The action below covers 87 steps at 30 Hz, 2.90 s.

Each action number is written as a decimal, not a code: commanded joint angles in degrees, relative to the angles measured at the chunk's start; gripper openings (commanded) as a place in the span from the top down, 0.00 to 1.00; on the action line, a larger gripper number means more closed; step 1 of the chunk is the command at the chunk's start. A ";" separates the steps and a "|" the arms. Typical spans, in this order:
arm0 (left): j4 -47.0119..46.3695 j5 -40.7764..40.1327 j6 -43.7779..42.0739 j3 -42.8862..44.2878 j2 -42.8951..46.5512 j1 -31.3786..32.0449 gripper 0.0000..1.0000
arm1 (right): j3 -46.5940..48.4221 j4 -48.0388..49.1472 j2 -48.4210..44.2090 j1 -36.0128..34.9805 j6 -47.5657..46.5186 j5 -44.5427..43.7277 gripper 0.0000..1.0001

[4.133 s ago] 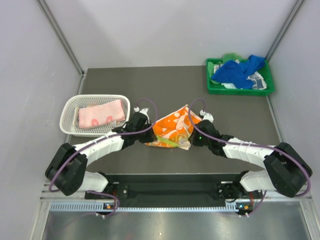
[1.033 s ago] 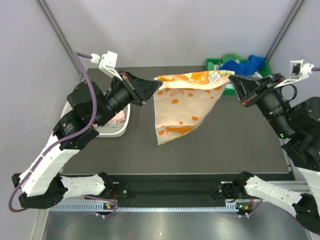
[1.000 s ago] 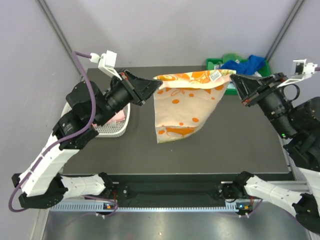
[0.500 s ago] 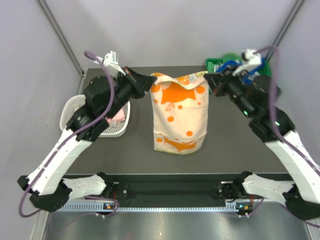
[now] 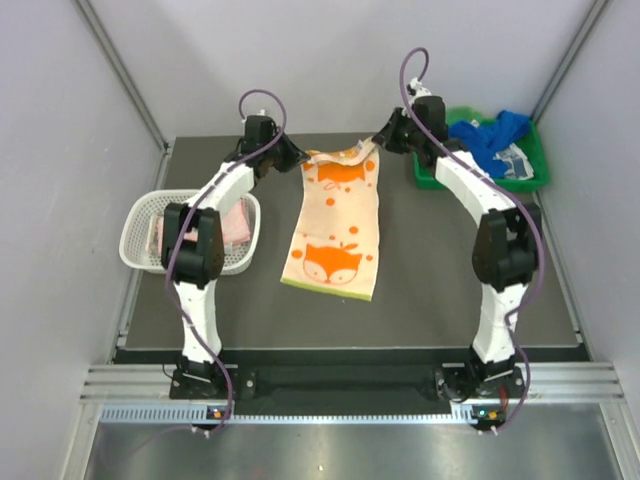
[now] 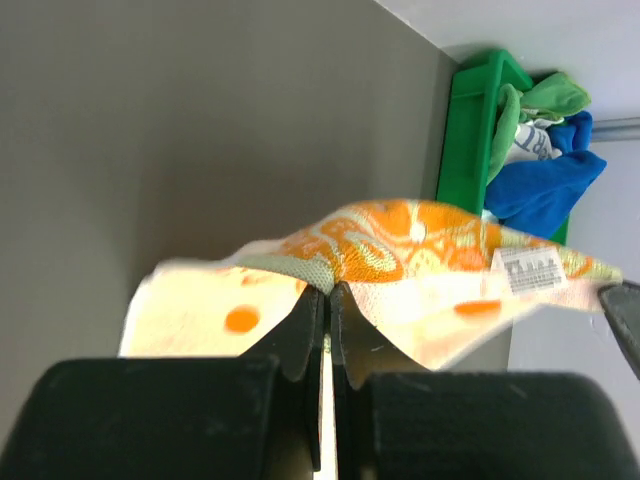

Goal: Fold and stack the towels
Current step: Flatten out the crumpled towel, then fold the towel

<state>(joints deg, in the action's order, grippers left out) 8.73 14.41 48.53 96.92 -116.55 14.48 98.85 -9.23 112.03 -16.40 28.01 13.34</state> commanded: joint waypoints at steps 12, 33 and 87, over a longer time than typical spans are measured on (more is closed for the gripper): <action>-8.29 10.02 0.07 -2.77 -1.05 -2.26 1.00 | -5.22 6.86 -0.39 1.99 3.01 2.30 1.00; 4.19 10.02 -6.70 -25.37 13.54 -2.26 1.00 | -50.76 11.52 -24.66 -2.31 8.90 -1.65 1.00; 11.93 9.05 -13.73 -44.71 27.96 0.11 1.00 | -66.41 11.26 -35.83 -17.79 19.36 -15.98 1.00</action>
<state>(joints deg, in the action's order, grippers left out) 20.86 24.53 35.81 53.30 -90.61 14.04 33.39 1.30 77.95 -33.12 46.68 -0.47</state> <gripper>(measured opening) 0.033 0.046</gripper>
